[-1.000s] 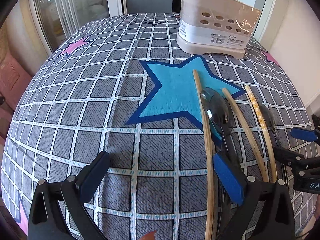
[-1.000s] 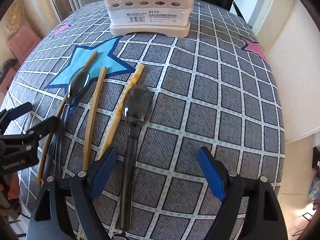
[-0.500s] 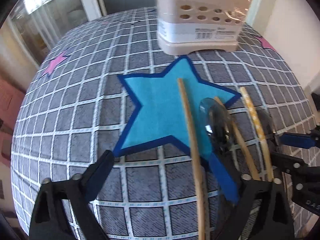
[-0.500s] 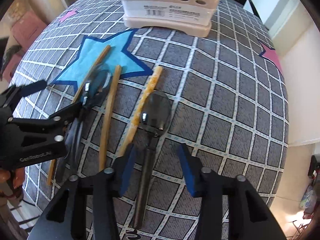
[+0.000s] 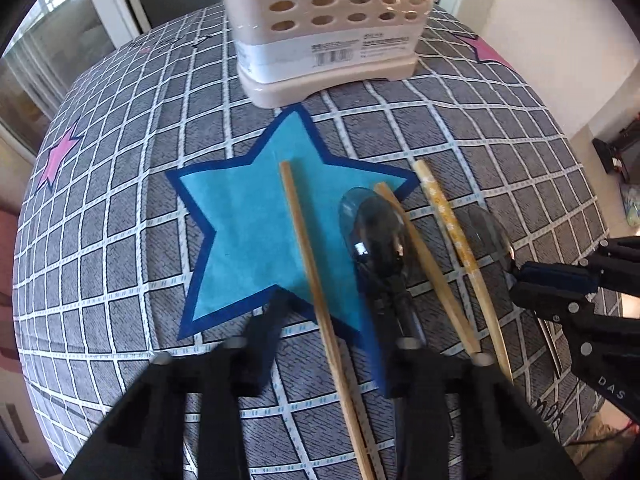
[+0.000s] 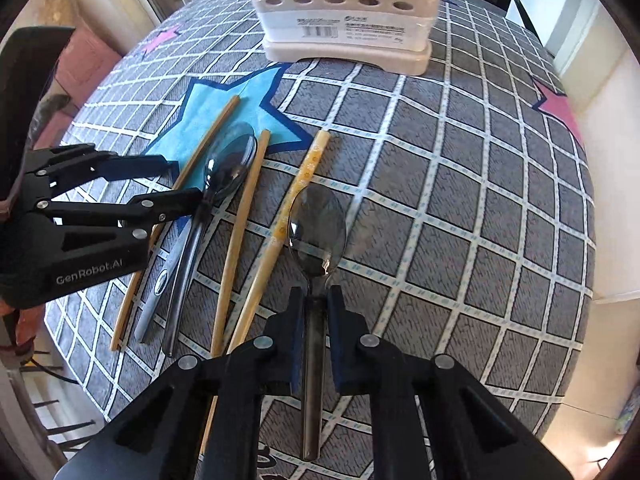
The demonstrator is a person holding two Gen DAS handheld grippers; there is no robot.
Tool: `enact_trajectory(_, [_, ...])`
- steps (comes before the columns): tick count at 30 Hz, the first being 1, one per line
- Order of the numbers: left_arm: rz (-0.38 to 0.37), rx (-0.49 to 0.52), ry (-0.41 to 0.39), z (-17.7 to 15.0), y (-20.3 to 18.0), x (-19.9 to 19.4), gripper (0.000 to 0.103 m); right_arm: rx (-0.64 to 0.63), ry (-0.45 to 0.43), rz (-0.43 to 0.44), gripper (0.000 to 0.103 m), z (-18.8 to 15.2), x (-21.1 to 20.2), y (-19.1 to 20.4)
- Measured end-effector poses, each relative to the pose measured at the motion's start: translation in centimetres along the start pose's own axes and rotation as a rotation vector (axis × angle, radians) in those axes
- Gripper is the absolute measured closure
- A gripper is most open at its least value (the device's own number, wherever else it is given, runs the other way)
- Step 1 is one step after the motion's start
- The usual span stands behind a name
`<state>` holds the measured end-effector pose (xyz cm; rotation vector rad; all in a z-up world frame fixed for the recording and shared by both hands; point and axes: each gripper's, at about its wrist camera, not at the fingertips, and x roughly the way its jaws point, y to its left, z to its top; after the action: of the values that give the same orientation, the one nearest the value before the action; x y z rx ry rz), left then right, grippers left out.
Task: Organize utensils
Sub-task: 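Grasp a wooden chopstick with the left tool while the right tool grasps a dark spoon, then lift the chopstick and spoon and release both into the beige caddy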
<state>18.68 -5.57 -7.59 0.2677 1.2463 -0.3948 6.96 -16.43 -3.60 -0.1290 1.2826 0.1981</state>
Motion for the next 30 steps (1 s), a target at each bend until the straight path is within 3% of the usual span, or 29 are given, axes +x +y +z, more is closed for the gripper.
enact_trajectory(2, [-0.019,0.007,0.001,0.0,-0.3,0.0,0.067,0.007,-0.01,0.009,0.091,-0.1,-0.3,-0.4])
enact_trajectory(6, [-0.026,0.001,-0.054,-1.1,-0.4,-0.5,0.067,0.02,-0.026,0.025,0.091,-0.3,-0.8,-1.3])
enact_trajectory(18, [-0.034,-0.21,-0.345,-4.5,1.0,-6.1,0.067,0.04,-0.108,0.111,0.09,-1.0,-3.4,-3.9])
enact_trajectory(30, [-0.048,-0.263,-0.625,0.5,2.2,-15.0,0.067,0.067,-0.289,0.195,0.09,2.4,-9.5,-5.4])
